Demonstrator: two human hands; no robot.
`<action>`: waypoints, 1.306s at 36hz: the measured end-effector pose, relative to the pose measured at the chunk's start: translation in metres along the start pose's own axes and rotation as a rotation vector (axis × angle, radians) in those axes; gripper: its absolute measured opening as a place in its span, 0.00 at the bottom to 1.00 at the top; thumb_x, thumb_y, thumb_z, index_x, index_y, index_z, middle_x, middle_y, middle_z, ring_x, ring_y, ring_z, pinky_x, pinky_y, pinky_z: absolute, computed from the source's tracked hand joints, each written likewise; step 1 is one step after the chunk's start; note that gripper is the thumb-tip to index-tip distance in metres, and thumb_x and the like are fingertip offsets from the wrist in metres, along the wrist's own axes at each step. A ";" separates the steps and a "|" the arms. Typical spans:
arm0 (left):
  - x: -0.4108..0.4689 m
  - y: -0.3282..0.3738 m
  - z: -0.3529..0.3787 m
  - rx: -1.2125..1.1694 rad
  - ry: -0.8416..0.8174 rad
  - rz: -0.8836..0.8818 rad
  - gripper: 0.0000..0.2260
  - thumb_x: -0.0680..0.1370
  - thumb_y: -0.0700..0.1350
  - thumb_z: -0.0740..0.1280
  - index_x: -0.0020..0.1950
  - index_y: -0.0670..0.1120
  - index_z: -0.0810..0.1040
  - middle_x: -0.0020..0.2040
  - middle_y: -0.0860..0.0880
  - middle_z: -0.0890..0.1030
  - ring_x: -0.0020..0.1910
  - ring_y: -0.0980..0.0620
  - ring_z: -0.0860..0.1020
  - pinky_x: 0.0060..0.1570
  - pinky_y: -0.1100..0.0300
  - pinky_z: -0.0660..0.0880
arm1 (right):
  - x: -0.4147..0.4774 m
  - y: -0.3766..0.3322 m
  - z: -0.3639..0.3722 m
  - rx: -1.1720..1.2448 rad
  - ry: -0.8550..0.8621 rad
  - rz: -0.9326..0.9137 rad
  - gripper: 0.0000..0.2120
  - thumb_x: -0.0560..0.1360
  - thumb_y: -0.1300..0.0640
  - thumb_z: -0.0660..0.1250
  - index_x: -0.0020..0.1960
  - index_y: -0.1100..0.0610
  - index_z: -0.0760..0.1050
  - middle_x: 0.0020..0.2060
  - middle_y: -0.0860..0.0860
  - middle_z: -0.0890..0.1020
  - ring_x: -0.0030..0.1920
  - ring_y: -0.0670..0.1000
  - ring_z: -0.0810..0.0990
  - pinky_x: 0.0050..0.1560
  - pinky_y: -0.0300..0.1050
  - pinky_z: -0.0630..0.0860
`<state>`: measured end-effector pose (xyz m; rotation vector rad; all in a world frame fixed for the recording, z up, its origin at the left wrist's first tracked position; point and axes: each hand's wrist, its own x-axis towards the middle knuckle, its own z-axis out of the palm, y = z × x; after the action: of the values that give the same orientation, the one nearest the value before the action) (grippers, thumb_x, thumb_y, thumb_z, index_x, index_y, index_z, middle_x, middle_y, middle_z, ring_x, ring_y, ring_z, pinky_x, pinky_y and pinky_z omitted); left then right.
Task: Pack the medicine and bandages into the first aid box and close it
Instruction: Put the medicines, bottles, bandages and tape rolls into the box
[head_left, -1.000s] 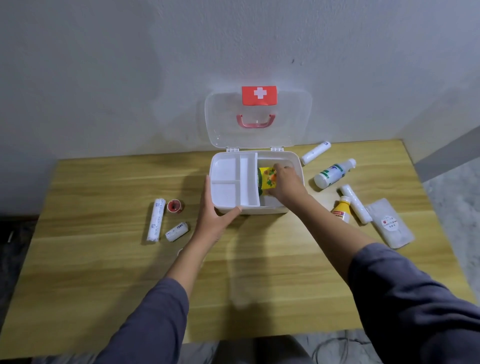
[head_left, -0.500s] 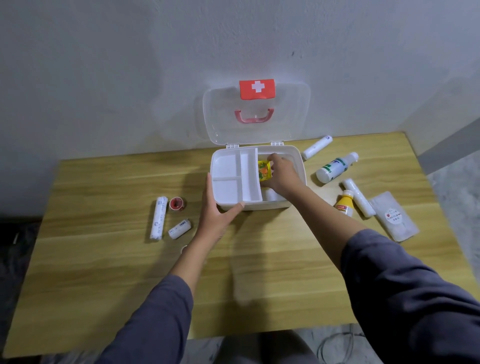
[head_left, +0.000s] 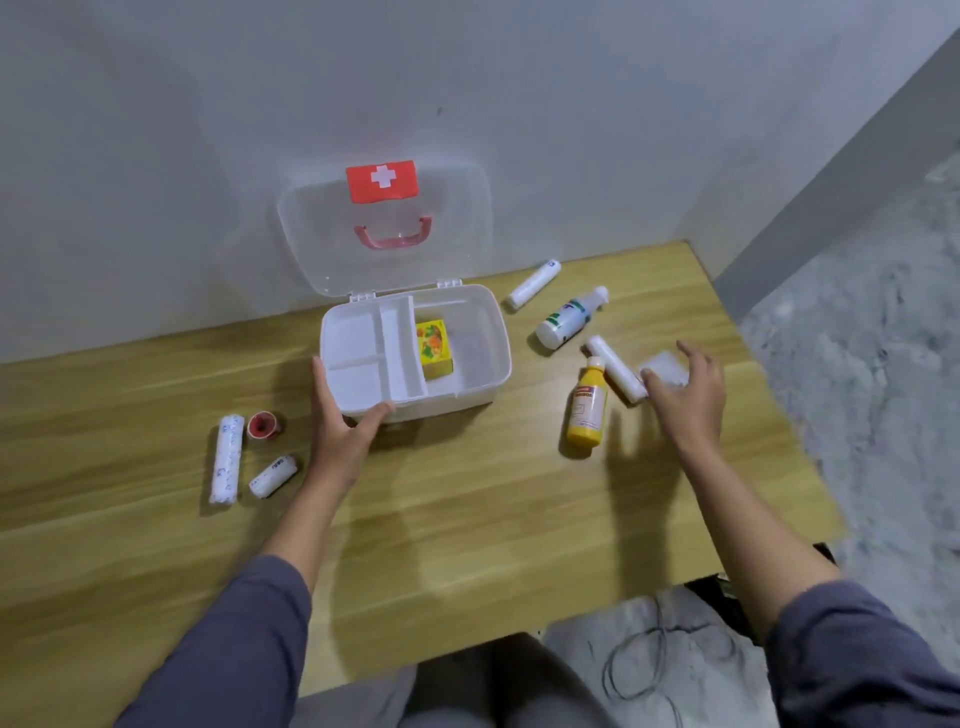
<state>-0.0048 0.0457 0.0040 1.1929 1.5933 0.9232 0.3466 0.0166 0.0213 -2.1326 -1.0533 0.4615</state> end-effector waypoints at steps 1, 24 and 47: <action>0.000 0.000 0.001 -0.008 0.002 -0.005 0.44 0.70 0.47 0.71 0.76 0.52 0.43 0.77 0.53 0.50 0.74 0.55 0.53 0.72 0.55 0.54 | 0.001 0.014 -0.003 -0.043 -0.020 0.053 0.27 0.71 0.58 0.69 0.68 0.61 0.66 0.67 0.60 0.68 0.68 0.58 0.65 0.64 0.43 0.61; -0.002 0.011 -0.004 -0.099 -0.036 -0.068 0.47 0.69 0.47 0.72 0.76 0.55 0.42 0.76 0.53 0.54 0.72 0.56 0.57 0.70 0.56 0.57 | 0.005 -0.049 0.009 0.081 -0.234 -0.302 0.28 0.69 0.61 0.72 0.67 0.59 0.67 0.62 0.56 0.72 0.62 0.53 0.70 0.59 0.41 0.64; 0.001 0.003 -0.008 -0.053 -0.054 -0.045 0.47 0.67 0.49 0.72 0.75 0.58 0.43 0.75 0.57 0.54 0.72 0.60 0.56 0.70 0.57 0.57 | -0.007 -0.162 0.137 -0.445 -0.832 -0.699 0.33 0.69 0.62 0.70 0.71 0.58 0.62 0.68 0.56 0.67 0.68 0.57 0.65 0.66 0.50 0.66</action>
<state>-0.0117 0.0467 0.0089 1.1312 1.5376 0.8924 0.1748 0.1390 0.0447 -1.7245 -2.4399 0.8402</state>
